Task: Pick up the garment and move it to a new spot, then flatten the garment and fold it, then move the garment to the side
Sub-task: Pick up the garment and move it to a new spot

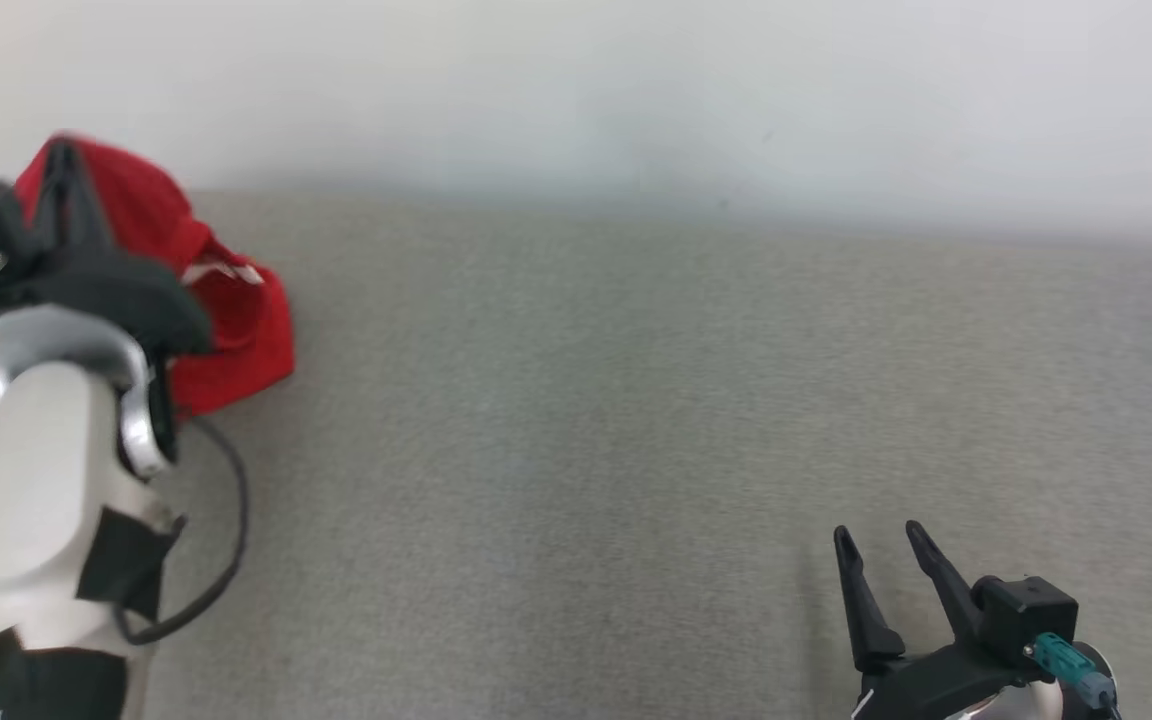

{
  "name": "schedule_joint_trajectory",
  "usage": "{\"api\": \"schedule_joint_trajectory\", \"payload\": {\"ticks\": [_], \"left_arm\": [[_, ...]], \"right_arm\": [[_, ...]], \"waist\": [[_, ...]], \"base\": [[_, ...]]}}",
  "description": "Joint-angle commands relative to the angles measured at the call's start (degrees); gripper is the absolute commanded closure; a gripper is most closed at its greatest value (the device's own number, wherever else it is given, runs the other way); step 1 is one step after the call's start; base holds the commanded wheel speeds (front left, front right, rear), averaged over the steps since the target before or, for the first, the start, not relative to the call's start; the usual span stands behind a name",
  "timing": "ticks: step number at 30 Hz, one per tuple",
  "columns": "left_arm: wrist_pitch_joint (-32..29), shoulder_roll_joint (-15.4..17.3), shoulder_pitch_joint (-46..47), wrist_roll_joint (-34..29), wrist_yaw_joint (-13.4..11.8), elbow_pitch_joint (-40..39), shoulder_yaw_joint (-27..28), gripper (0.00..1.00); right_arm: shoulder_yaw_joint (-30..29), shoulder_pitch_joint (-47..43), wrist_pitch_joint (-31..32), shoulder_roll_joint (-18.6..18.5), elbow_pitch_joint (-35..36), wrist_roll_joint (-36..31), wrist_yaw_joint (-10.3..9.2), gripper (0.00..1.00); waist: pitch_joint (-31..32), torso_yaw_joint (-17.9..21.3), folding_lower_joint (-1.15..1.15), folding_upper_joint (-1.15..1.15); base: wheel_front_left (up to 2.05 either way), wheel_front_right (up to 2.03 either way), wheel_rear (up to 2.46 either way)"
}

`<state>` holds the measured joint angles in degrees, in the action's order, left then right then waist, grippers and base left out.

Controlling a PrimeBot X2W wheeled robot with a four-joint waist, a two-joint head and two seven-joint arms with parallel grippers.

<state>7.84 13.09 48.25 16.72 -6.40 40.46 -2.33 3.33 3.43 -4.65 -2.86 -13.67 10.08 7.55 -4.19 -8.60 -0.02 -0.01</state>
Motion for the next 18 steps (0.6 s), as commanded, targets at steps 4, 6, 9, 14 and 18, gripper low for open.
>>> {"api": "schedule_joint_trajectory", "payload": {"ticks": [4, 6, 9, 14, 18], "left_arm": [[-2.3, -0.9, -1.4, -0.9, 1.4, -10.4, -2.8, 1.00], [-3.5, -0.6, -1.6, -0.1, 3.0, -14.4, -3.5, 1.00], [-5.2, -1.7, -2.4, 0.2, 4.5, -19.4, -5.3, 1.00], [-7.6, -2.8, -4.1, -0.5, 5.1, -24.0, -8.2, 1.00], [-9.6, -4.1, -6.6, -0.8, 4.9, -26.1, -10.5, 1.00]], "right_arm": [[-1.2, 0.7, -1.3, -0.1, -0.9, 0.5, -0.12, 0.00], [-1.6, 1.1, -1.5, 0.0, -1.1, 0.4, -0.12, 0.00], [-2.2, 1.2, -1.8, 0.0, -1.4, 0.1, -0.12, 0.00], [-2.7, 1.8, -2.1, 0.0, -1.4, 0.5, -0.12, 0.00], [-2.0, 2.2, -2.5, -0.1, -1.5, 1.1, -0.12, 0.00]], "waist": [[3.2, 7.7, 0.02, 0.01], [3.1, 9.8, 0.02, 0.01], [2.7, 13.0, 0.02, 0.01], [1.6, 17.1, 0.02, 0.01], [0.2, 21.1, 0.02, 0.01]], "base": [[0.00, 0.00, 0.00], [0.00, 0.00, 0.00], [0.00, 0.00, 0.00], [0.00, 0.00, 0.00], [0.00, 0.00, 0.00]]}}
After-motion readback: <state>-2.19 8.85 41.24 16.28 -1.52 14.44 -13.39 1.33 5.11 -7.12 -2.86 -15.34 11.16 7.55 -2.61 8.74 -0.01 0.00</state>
